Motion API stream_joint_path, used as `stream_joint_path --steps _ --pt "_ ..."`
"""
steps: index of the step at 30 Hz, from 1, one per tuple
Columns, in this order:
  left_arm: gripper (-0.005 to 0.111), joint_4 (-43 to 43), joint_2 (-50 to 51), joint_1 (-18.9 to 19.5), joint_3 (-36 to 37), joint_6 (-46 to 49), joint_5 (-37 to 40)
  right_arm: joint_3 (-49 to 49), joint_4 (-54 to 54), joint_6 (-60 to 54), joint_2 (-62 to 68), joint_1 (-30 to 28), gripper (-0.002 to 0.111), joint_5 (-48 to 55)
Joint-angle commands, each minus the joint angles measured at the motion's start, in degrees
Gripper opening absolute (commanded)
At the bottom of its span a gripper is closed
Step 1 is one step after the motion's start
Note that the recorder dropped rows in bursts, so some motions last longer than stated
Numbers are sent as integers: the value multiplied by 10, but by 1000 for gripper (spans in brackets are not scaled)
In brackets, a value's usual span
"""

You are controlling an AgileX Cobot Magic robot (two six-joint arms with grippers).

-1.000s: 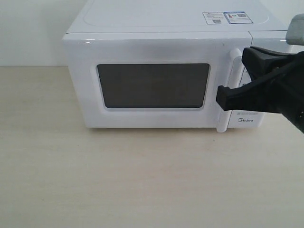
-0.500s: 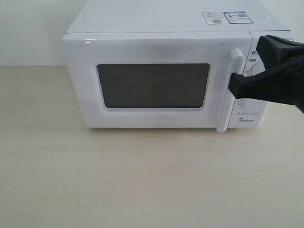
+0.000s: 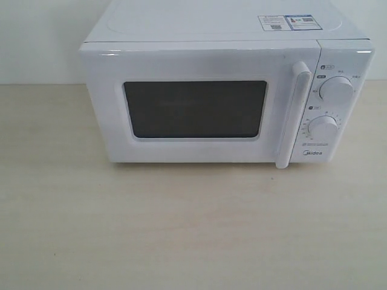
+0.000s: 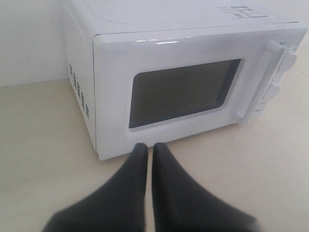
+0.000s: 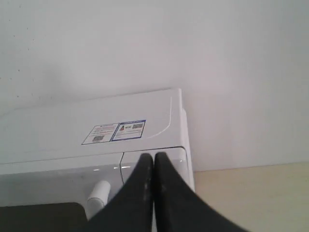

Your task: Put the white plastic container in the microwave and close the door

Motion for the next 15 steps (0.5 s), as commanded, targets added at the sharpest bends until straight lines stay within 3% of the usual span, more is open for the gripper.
stream_joint_path --steps 1,6,15 --pt "4 0 -2 0 3 -6 0 2 -6 -31 -72 -129 0 137" --pt "4 0 -2 0 3 -6 0 2 -7 -35 -126 -241 0 198" --pt "4 0 -2 0 3 -6 0 2 -9 -45 -130 -257 0 201"
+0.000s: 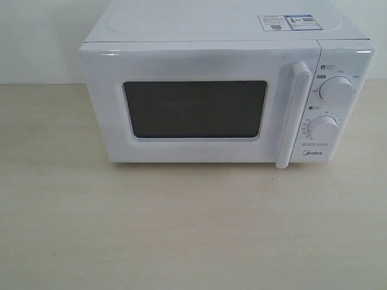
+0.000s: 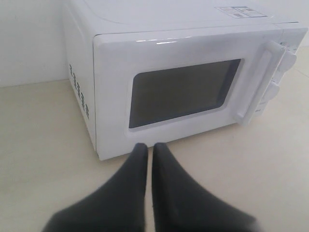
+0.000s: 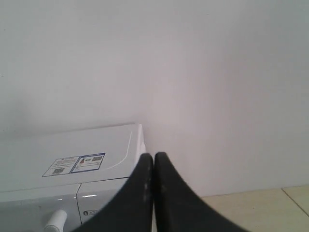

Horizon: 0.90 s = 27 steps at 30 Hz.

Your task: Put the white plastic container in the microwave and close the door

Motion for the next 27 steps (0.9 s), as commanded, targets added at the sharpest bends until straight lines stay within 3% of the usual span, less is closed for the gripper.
stream_joint_path --steps 1,19,23,27 --pt "4 0 -2 0 3 -6 0 2 -7 -9 -1 -3 0 7" --pt "4 0 -2 0 3 -6 0 2 -32 15 -1 -3 0 76" --pt "4 0 -2 0 3 -6 0 2 -168 143 -1 -3 0 86" --pt "4 0 -2 0 3 -6 0 2 -473 451 -1 -3 0 100"
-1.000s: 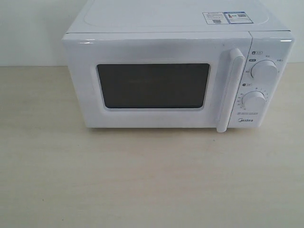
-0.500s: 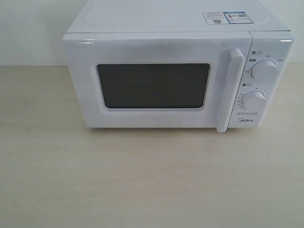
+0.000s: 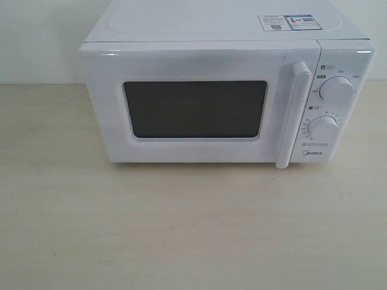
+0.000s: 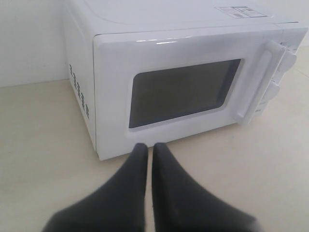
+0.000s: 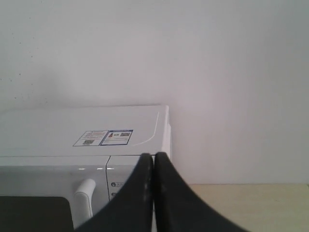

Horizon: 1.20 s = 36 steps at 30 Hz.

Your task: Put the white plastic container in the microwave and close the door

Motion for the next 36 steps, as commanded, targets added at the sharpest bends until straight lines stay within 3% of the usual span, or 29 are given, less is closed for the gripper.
stream_joint_path --steps 1,3,5,21,36 --pt "4 0 -2 0 3 -6 0 2 -348 343 -1 -3 0 20" --pt "4 0 -2 0 3 -6 0 2 -484 491 -1 -3 0 21" --pt "4 0 -2 0 3 -6 0 2 -527 538 -1 -3 0 21" --pt "4 0 -2 0 3 -6 0 2 -488 460 -1 -3 0 23" --pt "4 0 -2 0 3 -6 0 62 -488 475 -60 -3 0 37"
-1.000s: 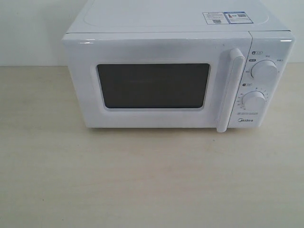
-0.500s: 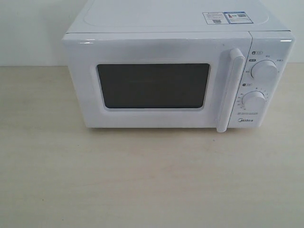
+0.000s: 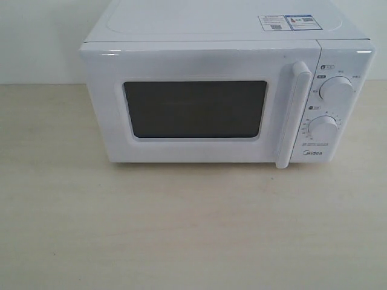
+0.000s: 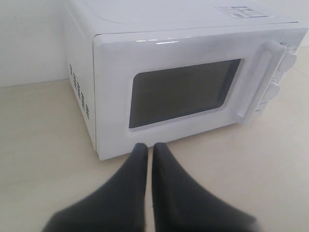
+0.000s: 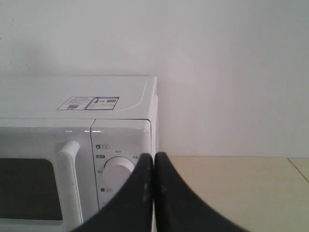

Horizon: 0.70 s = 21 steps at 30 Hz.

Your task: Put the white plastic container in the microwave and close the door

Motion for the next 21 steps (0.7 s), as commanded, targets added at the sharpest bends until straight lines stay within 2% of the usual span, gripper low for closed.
stream_joint_path --steps 1,20,21 --pt "4 0 -2 0 3 -6 0 34 1 11 -38 -3 0 2" --pt "4 0 -2 0 3 -6 0 197 1 23 -177 -3 0 21" --pt "4 0 -2 0 3 -6 0 197 2 23 -177 -3 0 56"
